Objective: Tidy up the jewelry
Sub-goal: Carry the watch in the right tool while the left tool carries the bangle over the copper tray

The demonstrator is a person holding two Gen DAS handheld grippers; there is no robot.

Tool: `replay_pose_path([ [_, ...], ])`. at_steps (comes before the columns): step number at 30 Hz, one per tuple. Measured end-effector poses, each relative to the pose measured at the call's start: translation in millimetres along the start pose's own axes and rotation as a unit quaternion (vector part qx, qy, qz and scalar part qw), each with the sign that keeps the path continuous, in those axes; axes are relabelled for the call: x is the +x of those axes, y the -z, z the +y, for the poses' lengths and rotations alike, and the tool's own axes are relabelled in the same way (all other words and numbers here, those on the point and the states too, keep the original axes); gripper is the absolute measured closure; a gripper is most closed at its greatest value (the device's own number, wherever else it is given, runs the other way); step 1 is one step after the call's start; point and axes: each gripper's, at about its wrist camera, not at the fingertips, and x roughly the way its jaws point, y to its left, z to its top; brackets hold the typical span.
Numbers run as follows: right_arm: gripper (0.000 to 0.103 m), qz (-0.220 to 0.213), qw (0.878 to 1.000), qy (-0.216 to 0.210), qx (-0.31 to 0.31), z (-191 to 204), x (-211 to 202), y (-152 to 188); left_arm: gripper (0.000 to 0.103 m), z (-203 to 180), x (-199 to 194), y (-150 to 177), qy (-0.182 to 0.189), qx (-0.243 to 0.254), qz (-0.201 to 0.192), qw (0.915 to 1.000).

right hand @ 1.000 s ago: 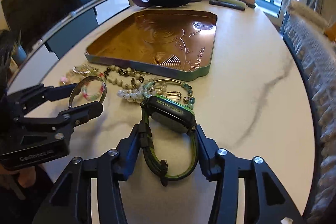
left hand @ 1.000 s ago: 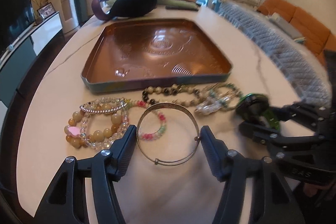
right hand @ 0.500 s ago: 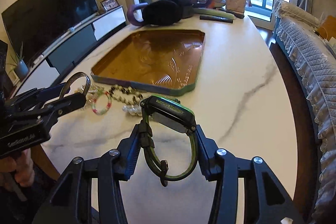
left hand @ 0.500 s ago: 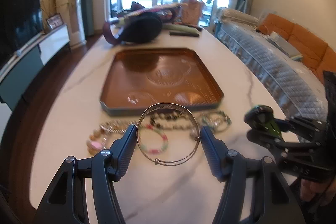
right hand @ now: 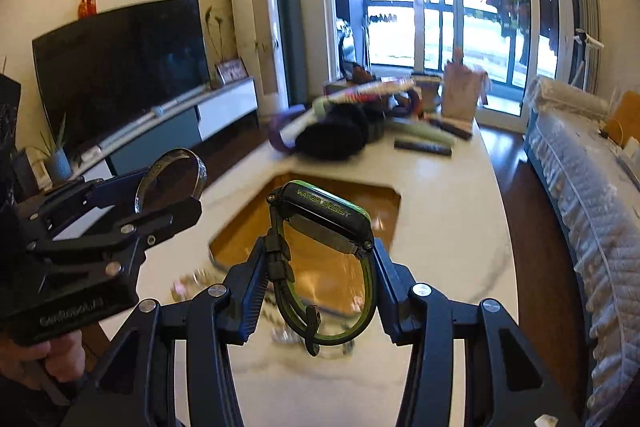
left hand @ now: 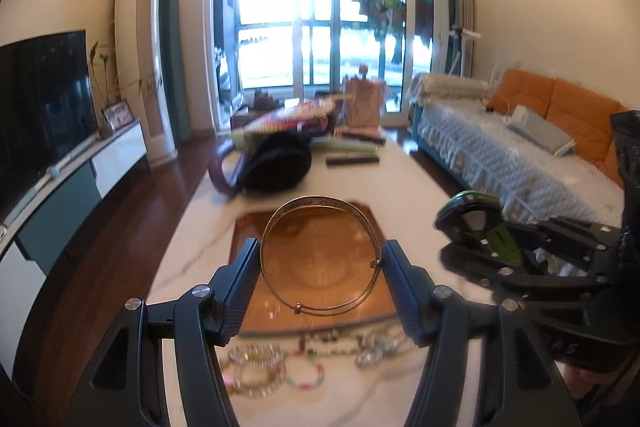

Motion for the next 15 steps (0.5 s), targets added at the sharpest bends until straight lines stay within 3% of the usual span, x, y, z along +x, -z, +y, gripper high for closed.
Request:
replay_pose_path([
  [5,0.058,-0.024,1.0,-0.006,0.001,2.3,8.4,-19.7,0.041,10.3,6.0,-13.9,-0.004,-0.004,-0.013,0.9999],
  [10,0.058,-0.027,1.0,-0.012,-0.01,-1.3,35.2,-20.3,0.041,29.2,37.4,-4.0,-0.006,-0.022,-0.023,0.9995],
  [13,0.058,-0.008,1.0,-0.009,-0.013,-8.0,60.9,-13.0,0.041,43.3,70.8,13.1,-0.01,-0.041,0.0,0.9991],
  [15,0.058,0.006,1.0,-0.005,-0.016,-11.9,75.0,-7.1,0.041,54.1,95.1,24.5,-0.005,-0.06,0.035,0.9975],
])
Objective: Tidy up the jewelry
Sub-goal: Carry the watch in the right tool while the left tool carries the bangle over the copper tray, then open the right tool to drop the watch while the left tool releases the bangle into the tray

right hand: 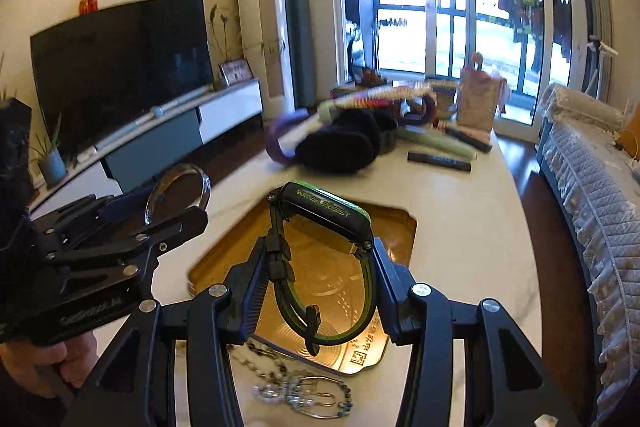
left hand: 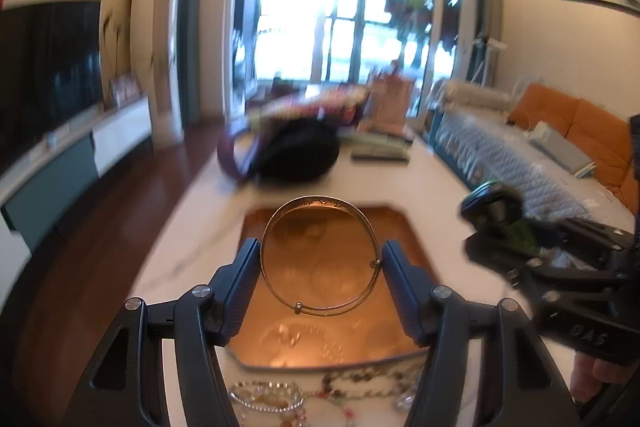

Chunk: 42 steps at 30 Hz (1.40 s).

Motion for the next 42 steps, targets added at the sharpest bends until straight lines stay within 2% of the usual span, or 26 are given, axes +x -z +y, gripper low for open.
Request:
replay_pose_path([
  [7,0.058,0.048,0.999,0.002,0.012,-14.1,46.8,22.6,0.041,28.3,60.3,26.4,0.014,-0.067,0.085,0.994],
  [11,0.058,0.073,0.997,-0.002,0.021,-17.9,72.6,34.4,0.041,30.9,81.3,35.9,0.012,-0.075,0.112,0.9908],
  [19,0.058,0.113,0.992,-0.014,0.046,-24.9,105.1,49.4,0.041,28.2,91.3,44.9,-0.011,-0.052,0.127,0.9904],
  [23,0.058,0.12,0.992,-0.014,0.039,-21.2,109.0,54.3,0.041,23.3,95.0,50.1,-0.023,-0.031,0.137,0.9898],
  [27,0.058,0.127,0.991,-0.015,0.039,-18.0,110.7,55.6,0.041,26.9,99.9,56.2,-0.029,-0.037,0.145,0.9883],
  [38,0.058,0.147,0.989,0.013,0.017,-13.0,117.7,59.2,0.041,24.5,107.4,64.2,-0.044,-0.024,0.158,0.9862],
  [40,0.052,0.151,0.988,-0.004,0.017,-11.8,117.9,58.5,0.038,24.2,105.7,64.0,-0.041,-0.027,0.158,0.9862],
  [41,0.049,0.151,0.988,-0.008,0.021,-12.4,117.1,59.0,0.029,23.4,105.0,63.6,-0.042,-0.028,0.164,0.9852],
  [42,0.046,0.149,0.988,-0.01,0.025,-13.3,115.8,58.9,0.025,22.2,103.5,63.4,-0.044,-0.027,0.167,0.9846],
])
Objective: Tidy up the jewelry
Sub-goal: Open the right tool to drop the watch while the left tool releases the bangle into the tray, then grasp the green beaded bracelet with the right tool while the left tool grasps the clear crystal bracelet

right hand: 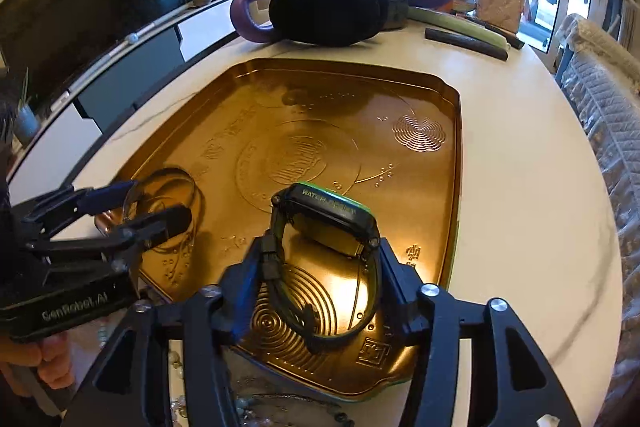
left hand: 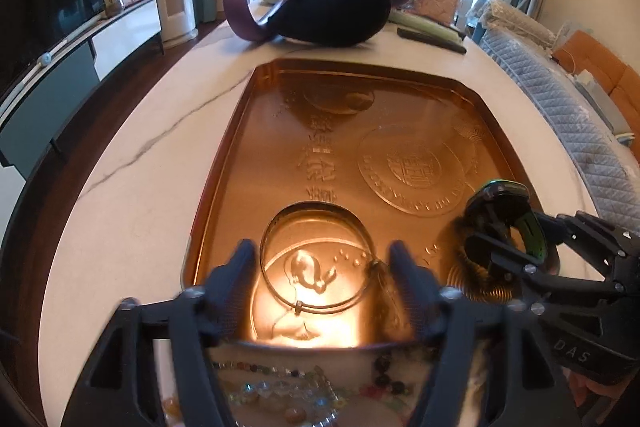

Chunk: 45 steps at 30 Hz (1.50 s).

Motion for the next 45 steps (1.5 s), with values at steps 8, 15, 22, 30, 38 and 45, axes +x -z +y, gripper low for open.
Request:
replay_pose_path([
  [8,0.021,-0.038,0.999,-0.001,0.02,-6.0,-39.4,0.3,0.012,5.2,-31.5,10.3,0.001,-0.001,-0.033,0.9995],
  [15,0.021,-0.037,0.999,-0.016,0.023,-5.8,-66.9,17.9,0.012,-3.4,-56.9,32.4,0.011,0.031,-0.053,0.9981],
  [22,0.04,-0.036,0.999,-0.004,-0.005,-0.3,-85.2,40.0,0.012,-2.9,-75.7,54.8,0.023,0.045,-0.051,0.9974],
  [30,0.079,0.023,0.999,-0.045,-0.009,9.3,-70.7,68.2,0.014,-9.0,-75.6,77.2,0.043,0.058,-0.041,0.9966],
  [38,0.081,0.037,0.997,-0.046,-0.049,22.6,-63.0,77.4,0.038,-22.5,-70.2,84.6,0.068,0.095,-0.023,0.9929],
  [45,0.095,0.043,0.995,-0.031,-0.079,23.4,-57.0,75.9,0.063,-19.7,-59.4,84.8,0.064,0.102,0.004,0.9927],
])
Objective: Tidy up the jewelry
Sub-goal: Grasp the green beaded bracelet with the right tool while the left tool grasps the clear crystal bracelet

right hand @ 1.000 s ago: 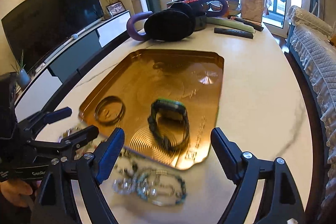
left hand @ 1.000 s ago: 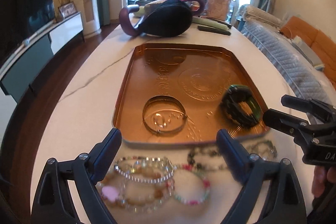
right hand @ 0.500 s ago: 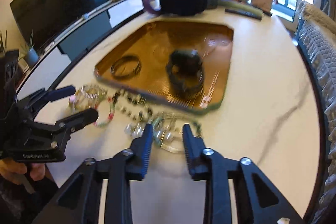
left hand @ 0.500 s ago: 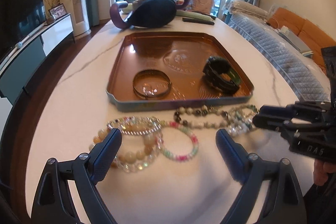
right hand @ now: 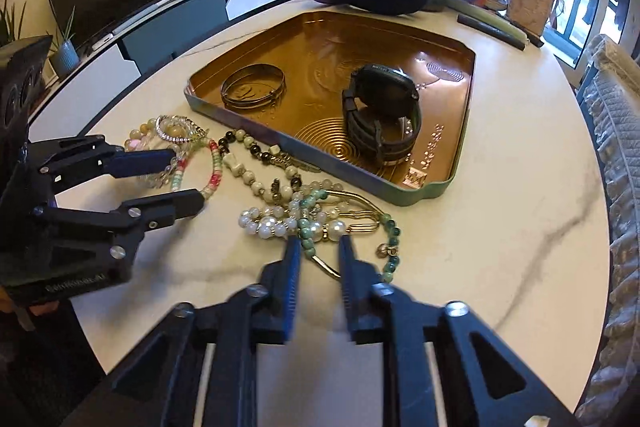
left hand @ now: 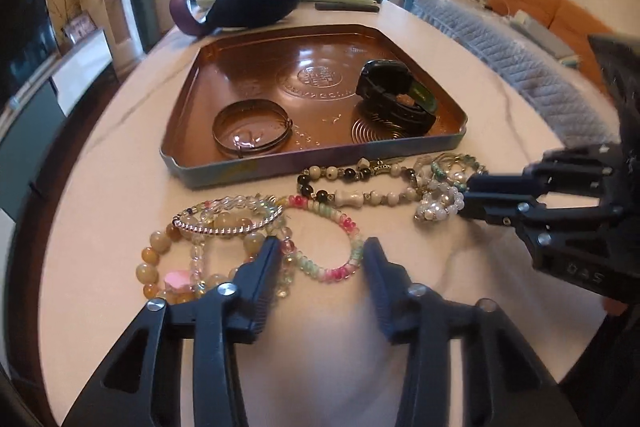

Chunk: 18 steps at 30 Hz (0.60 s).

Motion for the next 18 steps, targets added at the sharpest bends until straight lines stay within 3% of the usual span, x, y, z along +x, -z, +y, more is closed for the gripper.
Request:
replay_pose_path([
  [4,0.098,-0.014,1.0,-0.003,0.005,-3.3,-5.2,-3.2,0.081,9.5,-2.4,-3.2,0.025,-0.024,0.002,0.9994],
  [5,0.098,-0.021,1.0,-0.005,0.006,-3.6,-8.9,-5.2,0.096,11.2,-4.8,-4.7,0.031,-0.029,-0.001,0.9991],
  [14,0.098,-0.084,0.996,-0.014,0.028,-11.5,-48.2,-22.9,0.096,13.0,-30.7,-15.0,0.052,-0.035,-0.034,0.9975],
  [18,0.098,-0.103,0.994,-0.012,0.036,-14.9,-59.9,-25.8,0.096,15.1,-34.1,-16.4,0.041,-0.035,-0.039,0.9977],
])
